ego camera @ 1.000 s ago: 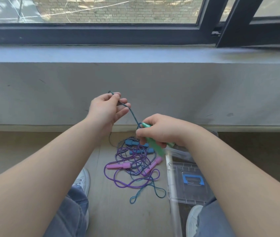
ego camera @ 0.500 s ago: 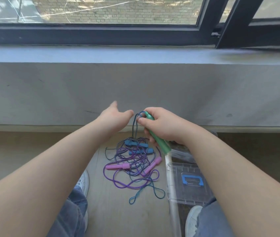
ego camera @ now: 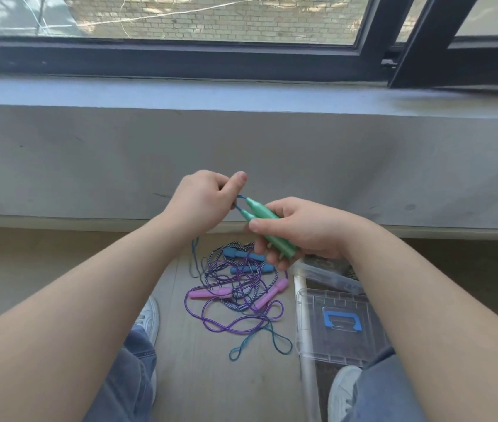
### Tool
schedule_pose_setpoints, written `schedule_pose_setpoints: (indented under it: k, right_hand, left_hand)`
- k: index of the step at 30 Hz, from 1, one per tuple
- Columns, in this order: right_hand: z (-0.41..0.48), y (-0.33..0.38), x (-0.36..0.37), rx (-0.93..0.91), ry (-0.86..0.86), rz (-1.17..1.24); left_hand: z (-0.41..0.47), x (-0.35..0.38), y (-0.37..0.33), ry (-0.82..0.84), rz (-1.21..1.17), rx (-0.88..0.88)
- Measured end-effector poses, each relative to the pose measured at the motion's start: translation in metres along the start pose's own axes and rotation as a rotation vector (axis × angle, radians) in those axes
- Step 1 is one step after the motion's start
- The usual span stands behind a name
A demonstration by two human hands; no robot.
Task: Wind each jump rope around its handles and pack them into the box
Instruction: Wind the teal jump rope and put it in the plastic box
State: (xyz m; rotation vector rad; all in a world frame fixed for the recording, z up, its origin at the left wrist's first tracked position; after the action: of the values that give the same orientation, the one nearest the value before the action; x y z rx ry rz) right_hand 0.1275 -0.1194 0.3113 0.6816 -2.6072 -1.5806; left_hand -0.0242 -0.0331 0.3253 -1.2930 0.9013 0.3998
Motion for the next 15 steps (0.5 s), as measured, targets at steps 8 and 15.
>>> schedule_pose_setpoints:
  k: [8,15]
  right_hand:
    - [-0.0038,0.0012,0.0023,0.017,0.052,0.053]
    - [-0.0069,0.0000,0.0027,0.033,0.074,0.010]
  left_hand:
    - [0.0008,-0.0009,0.0057,-0.052,-0.024,-0.022]
    - [0.0005,0.0003,0.0079,0.027,-0.074,-0.037]
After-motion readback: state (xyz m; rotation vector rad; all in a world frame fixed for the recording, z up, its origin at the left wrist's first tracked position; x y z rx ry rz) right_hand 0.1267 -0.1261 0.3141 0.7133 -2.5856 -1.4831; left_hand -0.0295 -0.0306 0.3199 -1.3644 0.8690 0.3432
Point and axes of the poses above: each hand's wrist, its own z-axis towards the middle knuckle, its own x-axis out of the palm, y = z × x, the point moved 3 cm from there along z, towards the middle knuckle, and after that the axes turned 3 degrees about -z, right-handed, at the moved point
